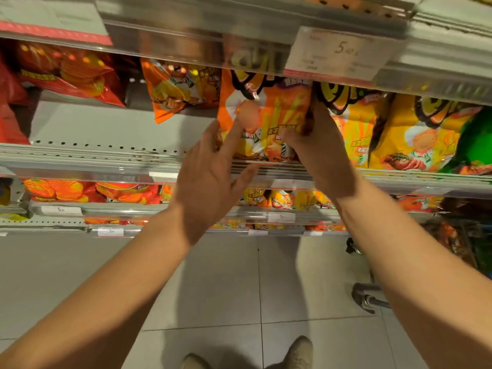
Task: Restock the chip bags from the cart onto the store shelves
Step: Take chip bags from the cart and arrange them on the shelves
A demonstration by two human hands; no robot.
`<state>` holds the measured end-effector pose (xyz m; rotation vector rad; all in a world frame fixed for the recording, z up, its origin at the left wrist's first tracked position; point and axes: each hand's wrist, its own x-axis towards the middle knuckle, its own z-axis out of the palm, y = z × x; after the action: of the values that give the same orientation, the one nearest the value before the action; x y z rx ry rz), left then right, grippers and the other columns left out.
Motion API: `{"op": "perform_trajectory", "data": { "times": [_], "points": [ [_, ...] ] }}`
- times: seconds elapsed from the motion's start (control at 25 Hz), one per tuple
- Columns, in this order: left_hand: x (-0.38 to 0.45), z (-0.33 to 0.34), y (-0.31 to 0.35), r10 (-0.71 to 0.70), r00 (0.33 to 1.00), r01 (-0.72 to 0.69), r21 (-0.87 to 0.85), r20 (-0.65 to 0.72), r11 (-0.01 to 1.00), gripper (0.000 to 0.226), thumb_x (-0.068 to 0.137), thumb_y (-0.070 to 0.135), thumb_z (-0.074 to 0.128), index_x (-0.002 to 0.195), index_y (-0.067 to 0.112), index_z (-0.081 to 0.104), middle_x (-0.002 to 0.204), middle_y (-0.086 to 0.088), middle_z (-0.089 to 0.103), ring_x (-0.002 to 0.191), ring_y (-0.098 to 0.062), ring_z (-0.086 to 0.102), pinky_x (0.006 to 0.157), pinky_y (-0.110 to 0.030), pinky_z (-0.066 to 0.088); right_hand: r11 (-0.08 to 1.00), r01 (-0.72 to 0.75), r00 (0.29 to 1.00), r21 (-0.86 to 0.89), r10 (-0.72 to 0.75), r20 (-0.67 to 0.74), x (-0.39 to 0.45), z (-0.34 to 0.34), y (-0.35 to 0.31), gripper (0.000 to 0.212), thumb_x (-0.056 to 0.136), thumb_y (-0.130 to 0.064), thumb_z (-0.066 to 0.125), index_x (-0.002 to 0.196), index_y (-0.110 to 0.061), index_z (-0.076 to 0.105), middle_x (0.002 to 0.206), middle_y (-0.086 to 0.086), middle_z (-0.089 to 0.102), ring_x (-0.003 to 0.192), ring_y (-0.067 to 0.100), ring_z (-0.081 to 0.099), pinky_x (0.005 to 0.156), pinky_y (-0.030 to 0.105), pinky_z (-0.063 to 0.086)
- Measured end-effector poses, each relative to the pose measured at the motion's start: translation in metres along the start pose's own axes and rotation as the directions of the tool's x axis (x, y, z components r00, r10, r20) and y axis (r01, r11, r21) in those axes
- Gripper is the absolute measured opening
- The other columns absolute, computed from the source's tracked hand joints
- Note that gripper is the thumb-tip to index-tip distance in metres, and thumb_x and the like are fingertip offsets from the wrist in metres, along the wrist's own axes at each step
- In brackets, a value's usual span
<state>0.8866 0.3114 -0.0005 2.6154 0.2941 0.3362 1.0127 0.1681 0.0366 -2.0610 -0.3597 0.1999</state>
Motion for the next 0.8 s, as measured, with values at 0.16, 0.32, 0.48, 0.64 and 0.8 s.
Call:
{"op": "perform_trajectory", "data": {
  "times": [0.16,0.32,0.48,0.64,0.8],
  "points": [
    [-0.002,0.014,0.004,0.007,1.0,-0.008,0.137,0.009,0.991,0.082,0.096,0.057,0.047,0.161,0.02,0.013,0.154,-0.017,0.042,0.139,-0.034,0.042,0.115,-0.05,0.03,0.936,0.274,0.939,-0.222,-0.31,-0.149,-0.034,-0.002,0.015,0.052,0.089,-0.003,0.066,0.138,-0.006,0.051,0.13,0.019,0.053,0.116,0.028,0.056,0.093,0.043,0.052],
    [0.002,0.012,0.005,-0.014,0.999,0.007,0.19,0.036,0.982,0.087,0.093,0.063,0.045,0.161,0.025,0.007,0.156,-0.014,0.041,0.137,-0.033,0.044,0.114,-0.046,0.032,0.865,0.289,0.956,-0.41,-0.238,0.173,-0.044,-0.009,0.02,0.063,0.098,-0.025,0.066,0.155,-0.019,0.039,0.149,0.009,0.039,0.139,0.023,0.038,0.115,0.034,0.035],
    [-0.005,0.012,0.029,0.032,0.997,-0.028,0.058,-0.065,0.998,0.087,0.092,0.061,0.053,0.16,0.021,0.017,0.158,-0.017,0.027,0.144,-0.034,0.031,0.117,-0.047,0.033,0.928,0.258,0.965,-0.269,-0.234,0.118,-0.068,-0.044,0.023,0.061,0.098,-0.023,0.064,0.153,-0.022,0.039,0.148,0.001,0.04,0.139,0.013,0.037,0.112,0.021,0.028],
    [-0.007,0.051,0.106,0.287,0.949,-0.281,0.063,-0.132,0.958,0.076,0.095,0.045,0.06,0.154,0.006,0.033,0.151,-0.029,0.035,0.14,-0.048,0.036,0.109,-0.059,0.038,0.928,0.255,0.966,-0.272,-0.256,0.032,-0.097,-0.117,0.059,0.057,0.096,-0.015,0.065,0.15,-0.014,0.045,0.145,0.005,0.048,0.137,0.017,0.043,0.111,0.021,0.033],
    [0.003,0.106,0.206,0.366,0.926,-0.367,0.0,-0.089,0.93,0.068,0.094,0.038,0.058,0.148,0.001,0.043,0.147,-0.031,0.042,0.138,-0.049,0.039,0.112,-0.059,0.035,0.946,0.164,0.982,-0.278,-0.183,-0.043,-0.129,-0.232,0.125,0.053,0.098,-0.019,0.064,0.148,-0.021,0.046,0.143,0.0,0.048,0.125,-0.011,0.044,0.097,0.006,0.039]
  ]
}}
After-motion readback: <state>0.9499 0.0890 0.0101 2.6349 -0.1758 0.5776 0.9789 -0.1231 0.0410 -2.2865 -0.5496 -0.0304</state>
